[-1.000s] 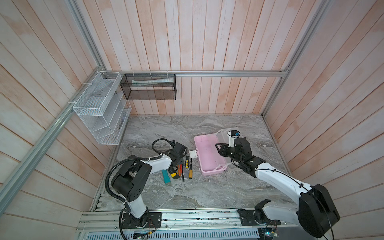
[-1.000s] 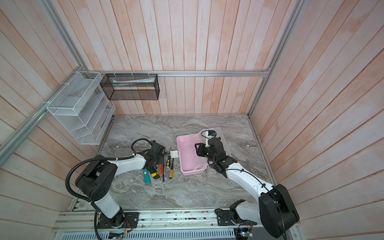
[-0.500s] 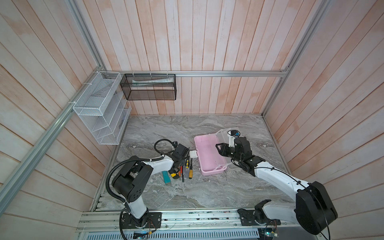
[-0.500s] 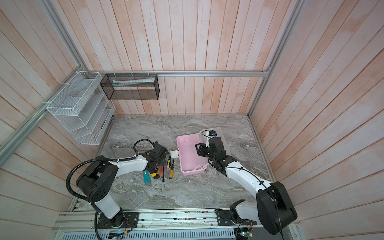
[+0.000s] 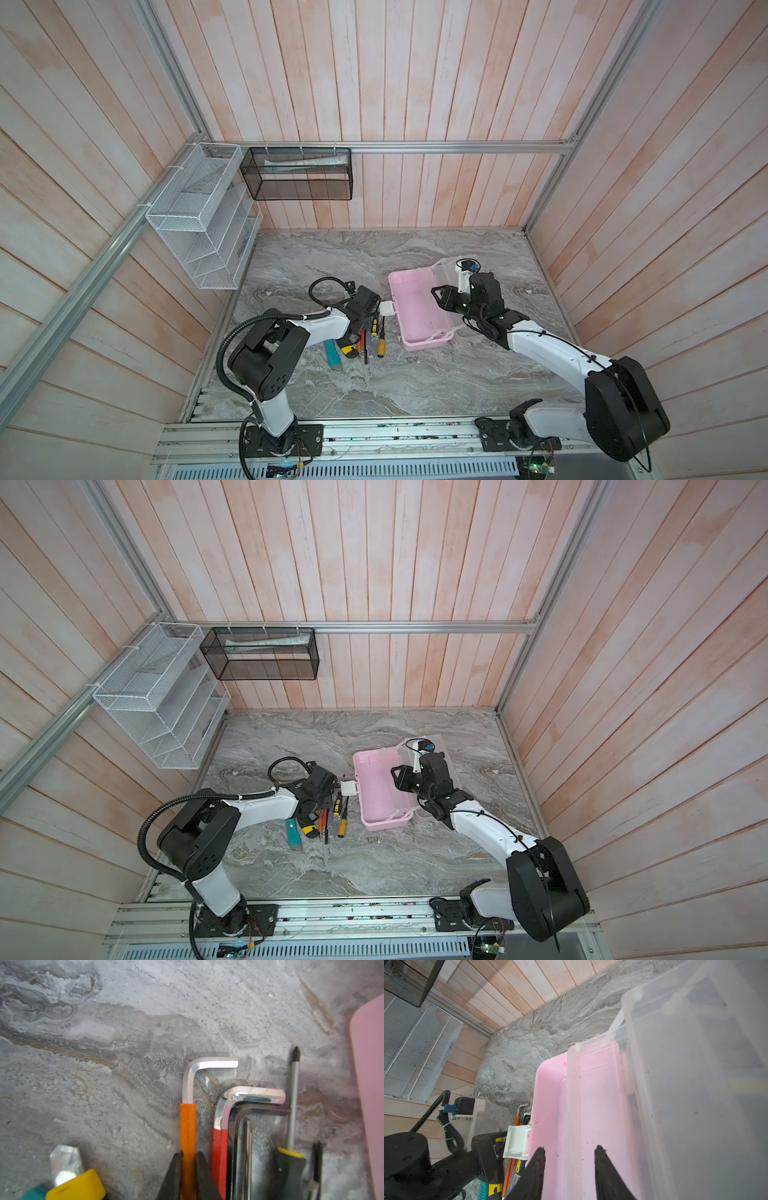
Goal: Pack the tool kit
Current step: 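Close the left gripper on the orange-handled hex key, then lift the orange hex key with the left gripper and carry it over the pink box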
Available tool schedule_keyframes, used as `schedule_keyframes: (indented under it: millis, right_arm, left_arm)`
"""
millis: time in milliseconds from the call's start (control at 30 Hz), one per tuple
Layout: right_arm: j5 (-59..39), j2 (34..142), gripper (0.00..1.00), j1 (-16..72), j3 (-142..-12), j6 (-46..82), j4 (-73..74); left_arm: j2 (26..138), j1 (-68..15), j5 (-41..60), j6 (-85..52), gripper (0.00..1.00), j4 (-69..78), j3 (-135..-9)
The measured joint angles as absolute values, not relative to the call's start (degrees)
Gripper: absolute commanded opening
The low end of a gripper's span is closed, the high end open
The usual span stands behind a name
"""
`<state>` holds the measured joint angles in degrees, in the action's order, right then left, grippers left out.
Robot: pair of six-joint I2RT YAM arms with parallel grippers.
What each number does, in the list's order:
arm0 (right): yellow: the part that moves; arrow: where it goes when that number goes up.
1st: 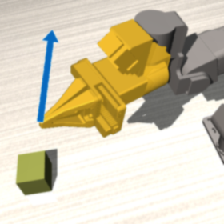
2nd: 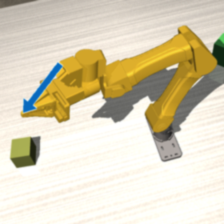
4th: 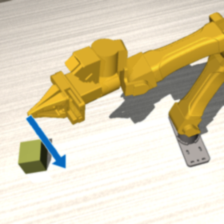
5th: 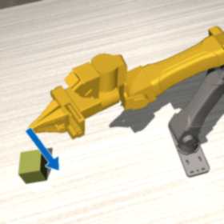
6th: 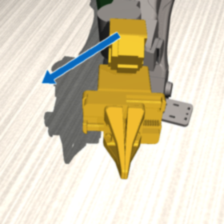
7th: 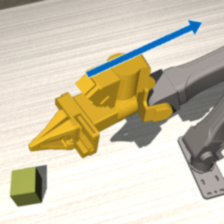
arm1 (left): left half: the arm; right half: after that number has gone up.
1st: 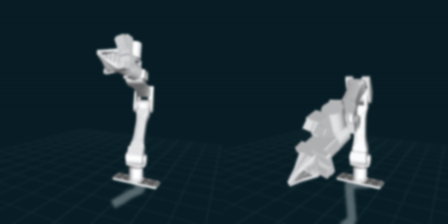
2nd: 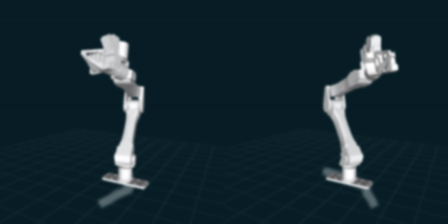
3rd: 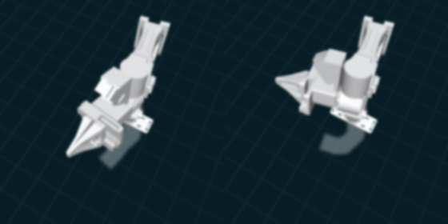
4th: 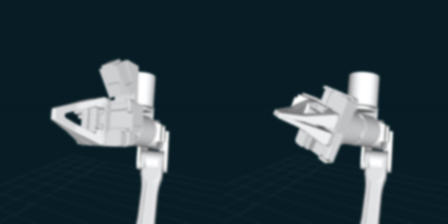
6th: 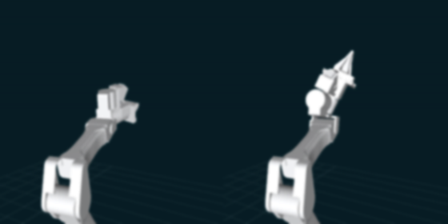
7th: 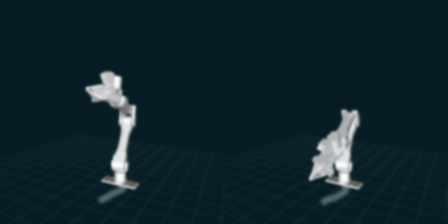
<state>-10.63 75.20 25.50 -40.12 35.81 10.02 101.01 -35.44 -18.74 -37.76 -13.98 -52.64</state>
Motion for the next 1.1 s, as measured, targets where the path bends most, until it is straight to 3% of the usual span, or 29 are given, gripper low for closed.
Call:
schedule_keyframes:
  millis: [100,200,500,833,1100]
  right_arm:
    - [-11.1,75.7,0.38,25.4,-40.1,35.8,10.6]
    - [-11.5,76.4,0.38,25.4,-40.1,35.8,10.7]
    - [-12.4,77.1,0.38,25.1,-40.4,36.0,11.6]
    - [-13.7,77.0,0.37,24.4,-40.4,37.4,12.0]
    - [-14.0,74.9,0.37,22.1,-40.4,38.6,13.1]
  left_arm:
    - [101.1,-35.4,-18.7,-37.8,0.10,-14.0,-52.7]
    - [101.0,-35.2,-18.7,-37.7,0.00,-14.0,-52.7]
    - [99.2,-34.0,-15.4,-36.8,0.00,-15.4,-52.5]
    - [87.5,-34.0,-11.2,-36.7,0.00,-17.1,-52.4]
    - [85.4,-38.7,-9.8,-41.5,0.00,-14.6,-58.0]
